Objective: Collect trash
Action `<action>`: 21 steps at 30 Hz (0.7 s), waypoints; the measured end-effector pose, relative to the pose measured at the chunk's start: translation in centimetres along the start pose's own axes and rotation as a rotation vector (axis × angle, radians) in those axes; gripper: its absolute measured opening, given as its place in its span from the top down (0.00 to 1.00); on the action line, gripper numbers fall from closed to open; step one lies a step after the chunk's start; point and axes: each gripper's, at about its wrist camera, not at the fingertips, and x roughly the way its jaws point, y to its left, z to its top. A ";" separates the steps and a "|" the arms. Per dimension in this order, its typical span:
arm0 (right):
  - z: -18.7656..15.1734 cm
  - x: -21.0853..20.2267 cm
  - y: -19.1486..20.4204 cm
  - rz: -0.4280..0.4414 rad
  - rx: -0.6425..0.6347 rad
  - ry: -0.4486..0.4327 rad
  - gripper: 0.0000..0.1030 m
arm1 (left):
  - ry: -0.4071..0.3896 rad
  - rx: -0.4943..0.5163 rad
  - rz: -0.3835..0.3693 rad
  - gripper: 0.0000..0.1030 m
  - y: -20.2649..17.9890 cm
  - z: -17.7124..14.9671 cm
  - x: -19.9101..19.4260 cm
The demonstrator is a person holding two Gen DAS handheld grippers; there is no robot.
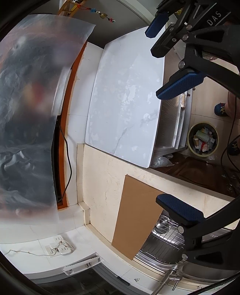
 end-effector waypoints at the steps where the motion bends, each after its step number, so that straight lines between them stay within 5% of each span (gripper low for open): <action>1: 0.0 0.0 0.0 0.000 0.000 0.000 0.39 | 0.001 0.000 0.001 0.03 0.0 0.0 0.0; 21: -0.2 0.7 -0.2 0.014 -0.011 0.026 0.39 | 0.032 -0.012 0.012 0.03 0.3 -0.3 0.6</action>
